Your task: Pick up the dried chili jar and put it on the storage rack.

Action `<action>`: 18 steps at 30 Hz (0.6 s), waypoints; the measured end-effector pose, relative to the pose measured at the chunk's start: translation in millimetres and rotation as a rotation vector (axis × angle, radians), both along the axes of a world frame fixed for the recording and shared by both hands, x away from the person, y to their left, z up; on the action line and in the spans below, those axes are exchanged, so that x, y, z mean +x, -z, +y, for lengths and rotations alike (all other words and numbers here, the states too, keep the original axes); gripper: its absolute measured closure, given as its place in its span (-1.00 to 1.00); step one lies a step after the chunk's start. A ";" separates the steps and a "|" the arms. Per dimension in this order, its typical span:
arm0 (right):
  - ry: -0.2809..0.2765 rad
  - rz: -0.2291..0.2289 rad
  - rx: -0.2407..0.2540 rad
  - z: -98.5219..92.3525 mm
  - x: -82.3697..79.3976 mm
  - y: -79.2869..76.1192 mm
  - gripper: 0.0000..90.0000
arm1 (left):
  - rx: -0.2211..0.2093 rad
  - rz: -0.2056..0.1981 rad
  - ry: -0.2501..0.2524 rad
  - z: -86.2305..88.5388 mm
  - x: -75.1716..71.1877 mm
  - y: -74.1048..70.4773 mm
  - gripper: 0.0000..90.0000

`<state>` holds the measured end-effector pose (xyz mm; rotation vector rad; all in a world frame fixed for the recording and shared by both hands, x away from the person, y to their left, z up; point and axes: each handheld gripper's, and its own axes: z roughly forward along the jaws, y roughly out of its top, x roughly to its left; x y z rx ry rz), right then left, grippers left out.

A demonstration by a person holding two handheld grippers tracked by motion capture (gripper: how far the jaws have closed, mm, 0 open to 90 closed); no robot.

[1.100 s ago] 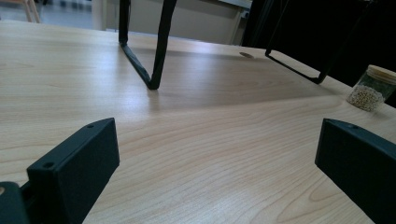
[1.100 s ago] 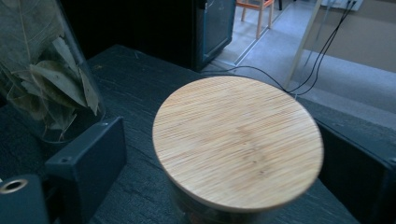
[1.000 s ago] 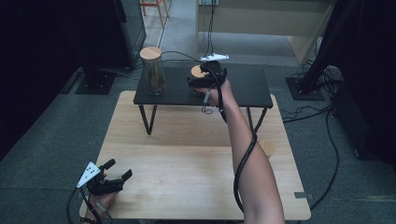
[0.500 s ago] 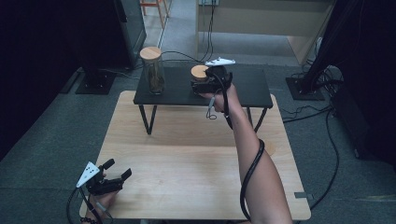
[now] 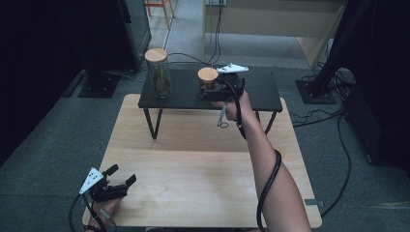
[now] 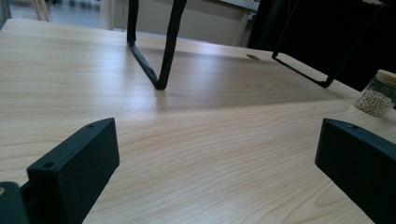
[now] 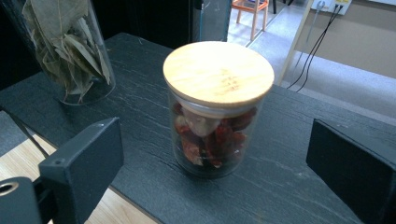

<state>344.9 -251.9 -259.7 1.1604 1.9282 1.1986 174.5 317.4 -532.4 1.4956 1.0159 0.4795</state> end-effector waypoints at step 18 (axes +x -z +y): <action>0.031 -0.021 -0.023 -30.1 -16.9 6.6 -0.91 | 0.006 0.001 -0.002 -0.9 -0.3 -0.7 -1.00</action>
